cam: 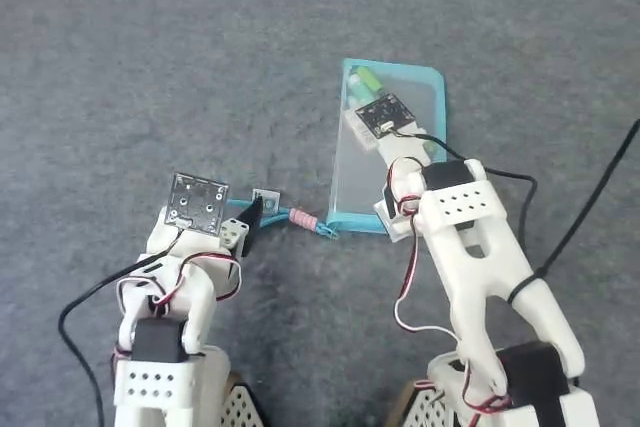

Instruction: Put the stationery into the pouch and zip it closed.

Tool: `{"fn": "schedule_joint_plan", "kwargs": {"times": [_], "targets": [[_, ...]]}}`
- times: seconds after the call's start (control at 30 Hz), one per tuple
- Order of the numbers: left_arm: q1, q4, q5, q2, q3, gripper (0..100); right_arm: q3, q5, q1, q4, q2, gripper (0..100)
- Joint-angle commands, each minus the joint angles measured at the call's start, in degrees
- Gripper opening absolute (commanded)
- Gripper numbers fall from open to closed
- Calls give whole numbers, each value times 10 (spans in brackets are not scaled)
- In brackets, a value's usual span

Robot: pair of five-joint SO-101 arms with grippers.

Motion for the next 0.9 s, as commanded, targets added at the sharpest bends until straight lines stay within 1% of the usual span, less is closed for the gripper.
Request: {"fn": "schedule_joint_plan", "kwargs": {"times": [0.0, 0.1, 0.17, 0.2, 0.33, 0.43, 0.6, 0.77, 0.87], "targets": [[-2, -18, 16, -4, -15, 246, -13, -9, 0, 6, -63, 186], [-3, -3, 54, -4, -33, 247, 7, -21, 0, 23, -125, 62], [-3, 9, 61, -4, -44, 248, 37, -27, 3, 23, -178, 13], [-3, 10, 62, -4, -44, 248, 56, -28, 11, 16, -206, 6], [-3, 8, 62, -4, -45, 249, 152, -32, 59, -44, -324, 16], [-3, 8, 62, -4, -46, 249, 231, -28, 76, -73, -404, 16], [-2, -6, 62, -5, -46, 250, 327, -19, 78, -72, -513, 17], [-2, -23, 62, -5, -44, 250, 395, 54, 79, -42, -596, 17], [-2, -22, 62, -11, -45, 250, 427, 61, 79, -29, -640, 17]]}}
